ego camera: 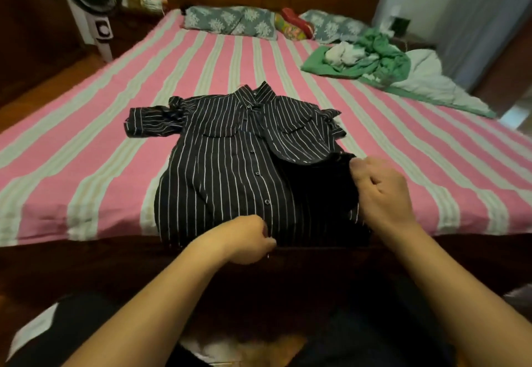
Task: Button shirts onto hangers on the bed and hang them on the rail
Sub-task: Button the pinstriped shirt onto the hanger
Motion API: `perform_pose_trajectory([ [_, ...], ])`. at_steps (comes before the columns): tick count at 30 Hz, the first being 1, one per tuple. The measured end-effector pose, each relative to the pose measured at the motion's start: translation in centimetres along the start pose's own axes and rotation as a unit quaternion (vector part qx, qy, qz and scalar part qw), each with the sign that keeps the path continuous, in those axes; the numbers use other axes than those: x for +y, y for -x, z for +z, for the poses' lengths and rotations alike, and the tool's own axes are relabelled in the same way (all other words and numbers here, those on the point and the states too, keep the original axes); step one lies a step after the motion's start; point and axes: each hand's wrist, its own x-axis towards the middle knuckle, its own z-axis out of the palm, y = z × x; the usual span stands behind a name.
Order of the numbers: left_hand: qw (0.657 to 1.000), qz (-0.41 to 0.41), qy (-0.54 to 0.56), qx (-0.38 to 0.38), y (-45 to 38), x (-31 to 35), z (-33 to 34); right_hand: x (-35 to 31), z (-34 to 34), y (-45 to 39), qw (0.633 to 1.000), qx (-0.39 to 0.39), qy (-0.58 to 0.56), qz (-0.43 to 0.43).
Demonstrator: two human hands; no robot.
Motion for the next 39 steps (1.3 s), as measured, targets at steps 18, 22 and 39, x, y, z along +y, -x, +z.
perform_pose_trajectory([
  [18, 0.979, -0.008, 0.086, 0.187, -3.8, -4.3, -2.8, 2.7, 9.6, 1.9, 0.957, -0.231, 0.167, -0.049],
  [22, 0.973, -0.033, 0.077, 0.215, -4.0, -3.5, -1.8, 1.8, 11.9, 2.9, 0.929, -0.229, 0.286, -0.049],
  [39, 0.956, 0.037, -0.015, 0.292, -5.1, -0.8, -0.7, 3.1, 8.7, -0.2, 0.894, -0.171, -0.202, 0.361],
])
